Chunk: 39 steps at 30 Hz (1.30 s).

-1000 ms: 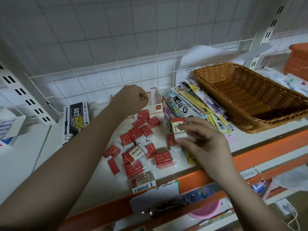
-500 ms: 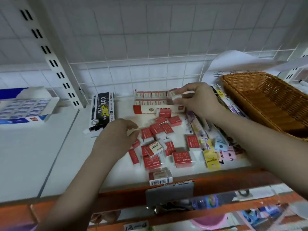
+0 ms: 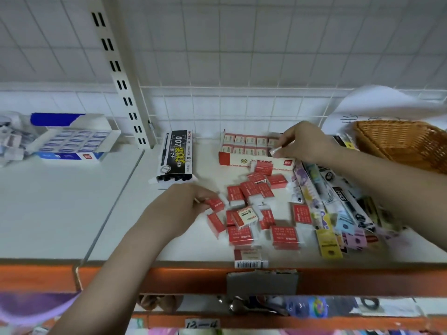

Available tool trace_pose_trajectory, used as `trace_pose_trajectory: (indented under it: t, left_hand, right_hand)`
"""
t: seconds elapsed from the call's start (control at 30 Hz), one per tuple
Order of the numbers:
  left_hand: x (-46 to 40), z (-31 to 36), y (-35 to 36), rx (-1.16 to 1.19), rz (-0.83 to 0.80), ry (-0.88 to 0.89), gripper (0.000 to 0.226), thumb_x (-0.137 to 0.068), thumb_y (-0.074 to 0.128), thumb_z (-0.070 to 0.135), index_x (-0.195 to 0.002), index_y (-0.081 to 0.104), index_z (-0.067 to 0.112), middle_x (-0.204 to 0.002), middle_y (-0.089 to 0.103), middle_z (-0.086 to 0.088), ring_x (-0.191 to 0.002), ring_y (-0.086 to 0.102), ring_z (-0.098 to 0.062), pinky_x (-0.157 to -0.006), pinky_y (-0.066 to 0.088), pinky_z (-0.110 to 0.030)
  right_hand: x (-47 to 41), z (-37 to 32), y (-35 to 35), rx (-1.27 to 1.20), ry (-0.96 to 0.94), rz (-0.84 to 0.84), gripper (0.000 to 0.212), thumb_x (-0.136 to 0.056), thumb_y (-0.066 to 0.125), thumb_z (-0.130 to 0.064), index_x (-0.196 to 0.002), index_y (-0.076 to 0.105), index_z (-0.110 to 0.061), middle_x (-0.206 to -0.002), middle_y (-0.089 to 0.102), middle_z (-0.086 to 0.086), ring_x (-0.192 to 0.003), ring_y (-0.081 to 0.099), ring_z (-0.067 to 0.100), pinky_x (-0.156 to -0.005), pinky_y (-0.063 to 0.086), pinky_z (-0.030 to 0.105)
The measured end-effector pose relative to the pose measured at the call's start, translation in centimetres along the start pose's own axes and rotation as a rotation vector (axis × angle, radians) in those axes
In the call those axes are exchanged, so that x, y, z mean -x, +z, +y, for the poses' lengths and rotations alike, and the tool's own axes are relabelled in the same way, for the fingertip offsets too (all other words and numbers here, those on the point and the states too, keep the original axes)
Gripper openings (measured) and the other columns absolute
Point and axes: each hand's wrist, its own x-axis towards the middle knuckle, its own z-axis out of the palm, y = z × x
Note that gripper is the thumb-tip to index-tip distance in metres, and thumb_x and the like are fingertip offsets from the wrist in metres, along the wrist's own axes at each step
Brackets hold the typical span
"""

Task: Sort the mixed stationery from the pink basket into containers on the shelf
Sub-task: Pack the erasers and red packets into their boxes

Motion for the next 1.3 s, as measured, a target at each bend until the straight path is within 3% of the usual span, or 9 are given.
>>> trace_pose_trajectory:
  t: [0.23,0.47,0.53,0.67,0.8,0.97,1.1,1.17,1.3]
  left_hand:
    - [0.1,0.3,-0.2,0.027,-0.047,0.010,0.030,-0.091,0.059,0.020,-0.114,0.065,0.038,-0.108,0.065,0.016,-0.086,0.057,-0.003,-0.085,0.047,-0.026]
    - [0.0,0.8,0.1,-0.005,-0.016,0.023,0.033,-0.093,0.058,0.024,-0.124,0.059,0.033,-0.112,0.061,0.010,-0.084,0.054,-0.005,-0.078,0.043,-0.020]
    - [0.0,0.8,0.2,-0.007,-0.010,0.038,0.027,-0.093,0.057,0.024,-0.118,0.063,0.033,-0.110,0.063,0.010,-0.081,0.054,-0.004,-0.077,0.045,-0.021]
    - [-0.1,0.8,0.3,0.016,0.001,0.032,0.027,-0.091,0.060,0.027,-0.117,0.063,0.032,-0.107,0.062,0.009,-0.080,0.054,-0.004,-0.080,0.048,-0.025]
    - [-0.5,1.0,0.2,-0.024,-0.012,0.020,0.033,-0.085,0.067,0.031,-0.117,0.065,0.022,-0.103,0.065,0.002,-0.082,0.059,-0.013,-0.082,0.051,-0.031]
    - [-1.3,0.8,0.1,-0.029,0.101,-0.010,0.026,-0.089,0.060,0.039,-0.095,0.070,0.015,-0.081,0.063,0.002,-0.072,0.059,-0.014,-0.061,0.042,-0.022]
    - [-1.8,1.6,-0.5,0.036,0.187,0.015,0.039,-0.096,0.045,0.041,-0.113,0.062,0.011,-0.086,0.064,-0.006,-0.076,0.060,-0.021,-0.060,0.044,-0.024]
    - [-2.4,2.0,-0.6,0.184,0.168,0.028,0.037,-0.099,0.042,0.033,-0.131,0.052,0.016,-0.084,0.063,-0.002,-0.073,0.061,-0.016,-0.061,0.046,-0.019]
    - [-3.8,2.5,-0.7,0.603,0.078,-0.002,0.036,-0.099,0.043,0.012,-0.134,0.049,0.018,-0.080,0.067,-0.006,-0.066,0.067,-0.012,-0.070,0.056,-0.017]
  right_hand:
    - [-0.9,-0.2,0.5,0.080,0.022,-0.112,0.017,-0.085,0.068,-0.019,-0.097,0.075,-0.009,-0.092,0.071,0.007,-0.076,0.056,0.011,-0.059,0.042,0.014]
    - [-2.6,-1.0,-0.3,0.098,0.291,-0.354,0.031,-0.081,0.071,-0.009,-0.109,0.065,0.003,-0.065,0.054,0.008,-0.052,0.042,0.014,-0.044,0.034,0.017]
    - [-3.0,-1.2,-0.1,0.167,0.308,-0.374,0.037,-0.081,0.070,-0.008,-0.115,0.063,0.005,-0.073,0.057,0.009,-0.060,0.047,0.015,-0.051,0.039,0.020]
    - [-3.1,-1.7,1.0,0.475,0.138,-0.255,0.028,-0.090,0.060,-0.021,-0.109,0.067,-0.002,-0.106,0.068,0.012,-0.091,0.061,0.023,-0.077,0.048,0.029]
    - [-2.8,-2.0,1.2,0.546,0.045,-0.209,0.021,-0.090,0.057,-0.017,-0.099,0.068,-0.001,-0.097,0.068,0.012,-0.080,0.056,0.020,-0.074,0.048,0.031]
    - [1.2,-2.1,-0.2,0.417,-0.108,0.015,0.017,-0.091,0.057,-0.024,-0.091,0.068,-0.011,-0.087,0.063,0.000,-0.080,0.060,0.019,-0.066,0.047,0.027]
    - [7.0,-1.9,-1.6,0.327,-0.122,-0.312,0.011,-0.085,0.066,-0.033,-0.094,0.068,-0.027,-0.097,0.063,-0.013,-0.089,0.059,0.007,-0.078,0.046,0.023]
    - [8.9,-1.5,-1.6,0.408,-0.085,-0.506,0.032,-0.083,0.069,-0.032,-0.115,0.062,-0.031,-0.115,0.059,-0.014,-0.101,0.056,0.007,-0.090,0.045,0.023]
    - [10.9,-1.4,-1.4,0.395,-0.089,-0.547,0.057,-0.083,0.070,-0.022,-0.133,0.047,-0.036,-0.121,0.046,-0.022,-0.098,0.043,-0.002,-0.077,0.034,0.007]
